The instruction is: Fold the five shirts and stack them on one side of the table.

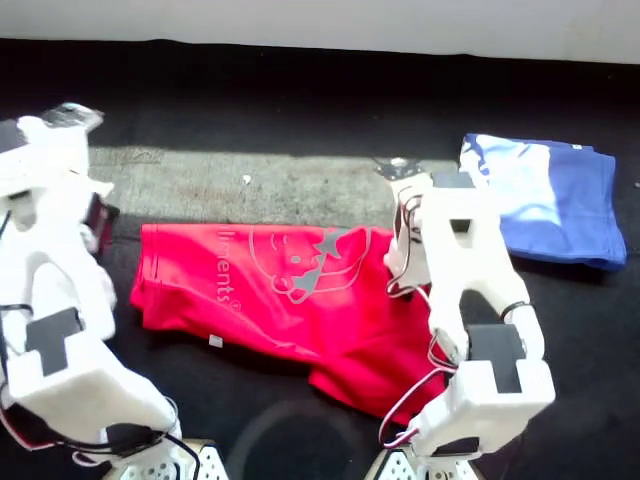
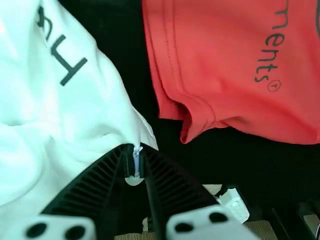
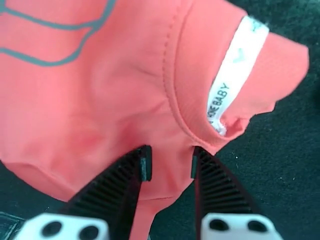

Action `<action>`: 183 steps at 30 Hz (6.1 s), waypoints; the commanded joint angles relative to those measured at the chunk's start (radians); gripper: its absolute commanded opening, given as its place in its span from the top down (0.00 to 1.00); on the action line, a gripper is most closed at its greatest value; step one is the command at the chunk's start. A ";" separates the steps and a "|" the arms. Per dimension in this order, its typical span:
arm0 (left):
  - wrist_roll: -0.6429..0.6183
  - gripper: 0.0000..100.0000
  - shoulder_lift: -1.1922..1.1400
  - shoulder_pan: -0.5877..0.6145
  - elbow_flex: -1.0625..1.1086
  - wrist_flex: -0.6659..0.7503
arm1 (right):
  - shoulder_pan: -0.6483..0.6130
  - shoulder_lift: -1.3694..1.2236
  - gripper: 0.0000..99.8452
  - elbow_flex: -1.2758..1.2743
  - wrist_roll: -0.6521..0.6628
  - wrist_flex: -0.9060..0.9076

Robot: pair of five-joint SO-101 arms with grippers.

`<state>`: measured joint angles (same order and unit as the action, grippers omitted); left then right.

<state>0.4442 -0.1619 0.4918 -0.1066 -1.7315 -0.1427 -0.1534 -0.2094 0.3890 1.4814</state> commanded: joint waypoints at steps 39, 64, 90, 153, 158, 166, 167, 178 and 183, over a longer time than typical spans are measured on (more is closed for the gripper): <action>0.153 0.76 0.219 0.120 0.081 0.021 | -0.007 -0.022 0.86 0.176 -0.003 0.174; -0.089 0.79 -0.328 -0.206 -0.039 0.434 | -0.008 -0.021 0.86 0.176 -0.003 0.174; -0.103 0.79 -0.148 -0.154 -0.255 -0.043 | -0.096 -0.027 0.86 0.177 -0.003 0.165; 0.316 0.76 0.231 -0.117 0.446 0.164 | -0.101 -0.022 0.86 0.177 -0.003 0.173; 0.405 0.76 0.228 -0.082 0.549 0.341 | -0.101 -0.022 0.86 0.177 -0.003 0.174; 0.493 0.76 0.228 -0.005 0.673 0.456 | -0.101 -0.022 0.86 0.177 -0.003 0.174; 0.497 0.76 0.228 0.005 0.676 0.456 | -0.101 -0.022 0.86 0.177 -0.003 0.174; 0.430 0.76 0.236 0.096 0.452 0.391 | -0.101 -0.022 0.86 0.177 -0.003 0.174; 0.276 0.76 0.228 -0.036 0.473 0.371 | -0.101 -0.022 0.86 0.177 -0.003 0.174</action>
<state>0.7848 0.0222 0.5286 0.3644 -1.3648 -0.2378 -0.1841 -0.0760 0.3890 1.6471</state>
